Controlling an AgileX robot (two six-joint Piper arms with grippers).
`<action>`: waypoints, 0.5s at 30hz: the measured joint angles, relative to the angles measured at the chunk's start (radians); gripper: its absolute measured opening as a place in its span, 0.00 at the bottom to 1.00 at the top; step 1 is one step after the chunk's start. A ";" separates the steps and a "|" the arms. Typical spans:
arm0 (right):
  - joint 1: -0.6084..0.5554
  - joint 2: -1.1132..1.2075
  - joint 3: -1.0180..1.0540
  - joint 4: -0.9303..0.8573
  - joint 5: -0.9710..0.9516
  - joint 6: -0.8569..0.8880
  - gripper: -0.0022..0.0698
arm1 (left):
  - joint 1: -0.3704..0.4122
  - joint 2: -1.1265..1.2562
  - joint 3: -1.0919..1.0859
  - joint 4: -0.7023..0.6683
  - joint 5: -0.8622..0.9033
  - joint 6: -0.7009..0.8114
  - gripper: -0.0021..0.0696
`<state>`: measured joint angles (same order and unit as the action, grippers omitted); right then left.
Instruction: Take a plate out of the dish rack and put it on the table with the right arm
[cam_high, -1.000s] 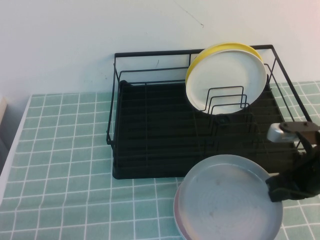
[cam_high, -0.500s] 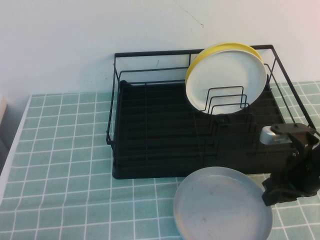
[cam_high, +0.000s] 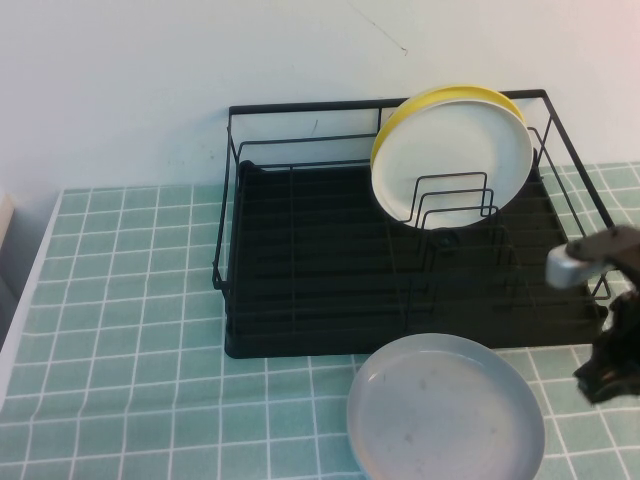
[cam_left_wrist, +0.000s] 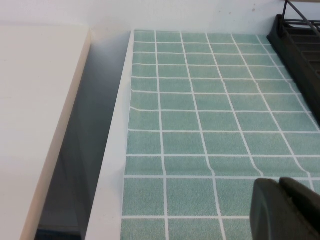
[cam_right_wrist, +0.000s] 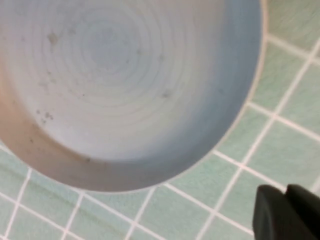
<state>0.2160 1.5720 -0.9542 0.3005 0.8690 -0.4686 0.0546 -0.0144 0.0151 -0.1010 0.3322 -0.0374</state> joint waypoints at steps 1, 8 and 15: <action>0.000 -0.030 -0.014 -0.016 0.016 0.002 0.07 | 0.000 0.000 0.000 0.000 0.000 0.000 0.02; 0.000 -0.278 -0.095 -0.150 0.068 0.040 0.03 | 0.000 0.000 0.000 0.000 0.000 0.000 0.02; 0.000 -0.528 -0.085 -0.323 0.042 0.109 0.03 | 0.000 0.000 0.000 0.000 0.000 0.000 0.02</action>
<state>0.2160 1.0437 -1.0392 -0.0227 0.9113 -0.3598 0.0546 -0.0144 0.0151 -0.1010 0.3322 -0.0374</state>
